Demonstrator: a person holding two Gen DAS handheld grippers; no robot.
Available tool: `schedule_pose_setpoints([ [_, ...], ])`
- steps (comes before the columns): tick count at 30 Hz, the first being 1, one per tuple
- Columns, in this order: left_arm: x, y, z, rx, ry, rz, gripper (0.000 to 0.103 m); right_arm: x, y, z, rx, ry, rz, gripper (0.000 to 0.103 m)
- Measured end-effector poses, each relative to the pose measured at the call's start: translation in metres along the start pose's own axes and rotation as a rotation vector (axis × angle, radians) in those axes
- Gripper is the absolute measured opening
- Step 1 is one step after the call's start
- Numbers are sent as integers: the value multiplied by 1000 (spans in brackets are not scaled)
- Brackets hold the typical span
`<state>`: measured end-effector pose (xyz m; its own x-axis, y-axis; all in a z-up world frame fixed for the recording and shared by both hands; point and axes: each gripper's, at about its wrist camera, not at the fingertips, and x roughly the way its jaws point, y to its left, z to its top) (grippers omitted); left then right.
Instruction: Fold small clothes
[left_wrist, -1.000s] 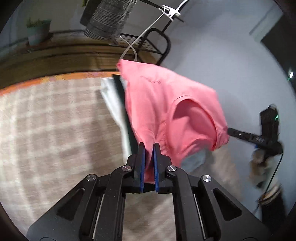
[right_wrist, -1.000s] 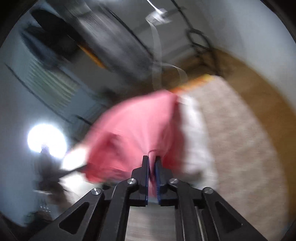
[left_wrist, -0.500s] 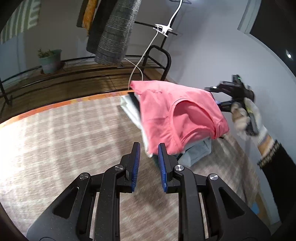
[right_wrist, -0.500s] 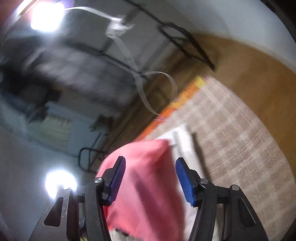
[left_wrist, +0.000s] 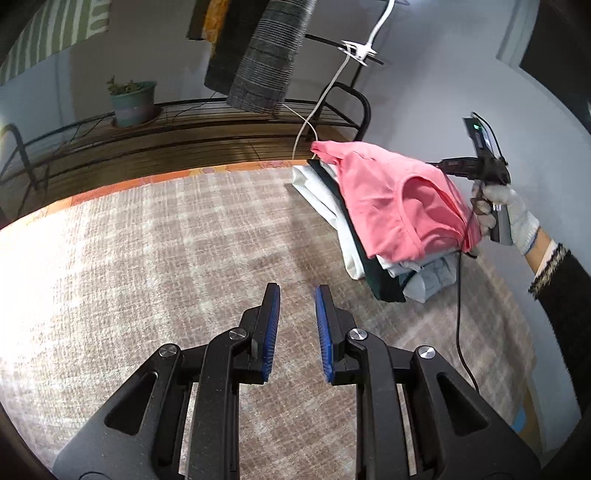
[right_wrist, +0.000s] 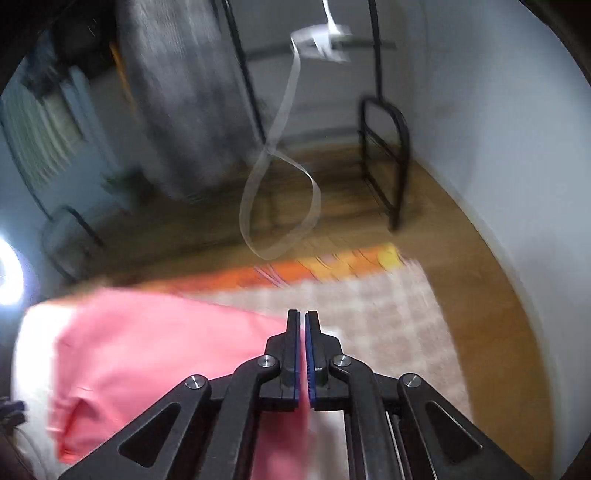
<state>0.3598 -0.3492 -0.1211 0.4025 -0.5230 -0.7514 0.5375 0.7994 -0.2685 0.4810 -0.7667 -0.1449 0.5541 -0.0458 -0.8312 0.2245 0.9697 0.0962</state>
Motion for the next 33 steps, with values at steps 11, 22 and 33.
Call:
schedule_pose_setpoints([
  [11, -37, -25, -4, 63, -53, 12, 38, -82, -7, -38, 97, -132, 46, 33],
  [22, -138, -68, -36, 102, -127, 2, 68, -211, 51, -113, 83, -198, 50, 47],
  [33, -236, -104, -90, 131, -231, 54, 87, -323, 148, -202, -64, -263, 11, 80],
])
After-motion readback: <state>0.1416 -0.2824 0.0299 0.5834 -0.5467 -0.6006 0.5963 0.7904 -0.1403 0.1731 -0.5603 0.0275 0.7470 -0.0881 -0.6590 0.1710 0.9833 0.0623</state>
